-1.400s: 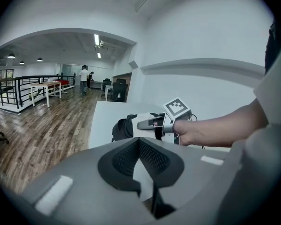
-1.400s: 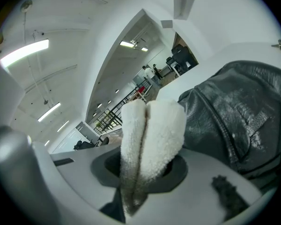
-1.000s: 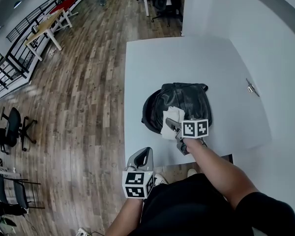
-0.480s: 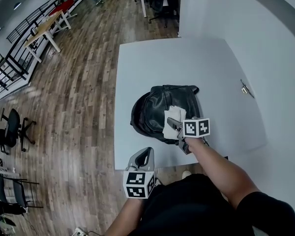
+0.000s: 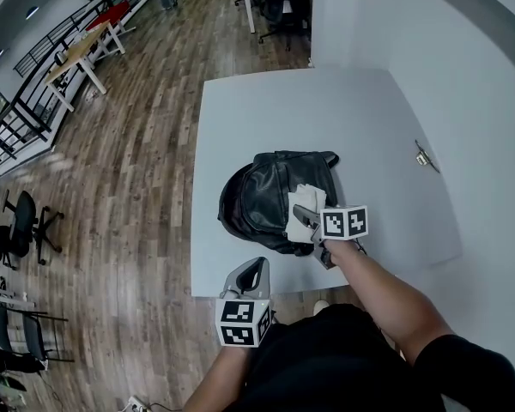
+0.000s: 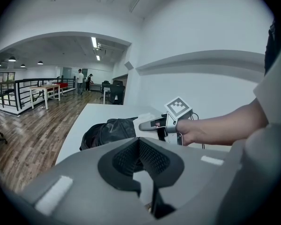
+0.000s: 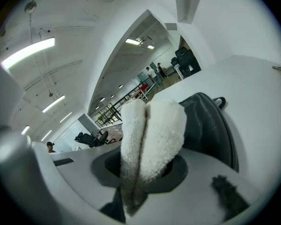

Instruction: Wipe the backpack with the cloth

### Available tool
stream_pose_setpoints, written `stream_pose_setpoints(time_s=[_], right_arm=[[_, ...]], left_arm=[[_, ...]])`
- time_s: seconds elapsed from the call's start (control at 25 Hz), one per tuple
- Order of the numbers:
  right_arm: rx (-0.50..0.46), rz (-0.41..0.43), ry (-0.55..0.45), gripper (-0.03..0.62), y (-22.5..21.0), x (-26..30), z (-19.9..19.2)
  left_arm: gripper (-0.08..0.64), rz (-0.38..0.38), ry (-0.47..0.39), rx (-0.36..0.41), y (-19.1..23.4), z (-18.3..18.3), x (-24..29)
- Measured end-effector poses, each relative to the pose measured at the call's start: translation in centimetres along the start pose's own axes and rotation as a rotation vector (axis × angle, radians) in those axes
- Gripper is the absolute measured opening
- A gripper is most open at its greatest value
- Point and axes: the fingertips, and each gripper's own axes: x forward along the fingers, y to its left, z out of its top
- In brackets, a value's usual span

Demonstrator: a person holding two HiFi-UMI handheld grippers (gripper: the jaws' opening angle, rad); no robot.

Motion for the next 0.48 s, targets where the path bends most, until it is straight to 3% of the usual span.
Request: stream_pose_setpoints(time_s=[0.48], right_arm=[[0.010,0.000,-0.005,0.084,-2.9,-3.2,0.1]], left_arm=[[0.008,0.011,-0.006,0.004,-3.3,0.0,1.2]])
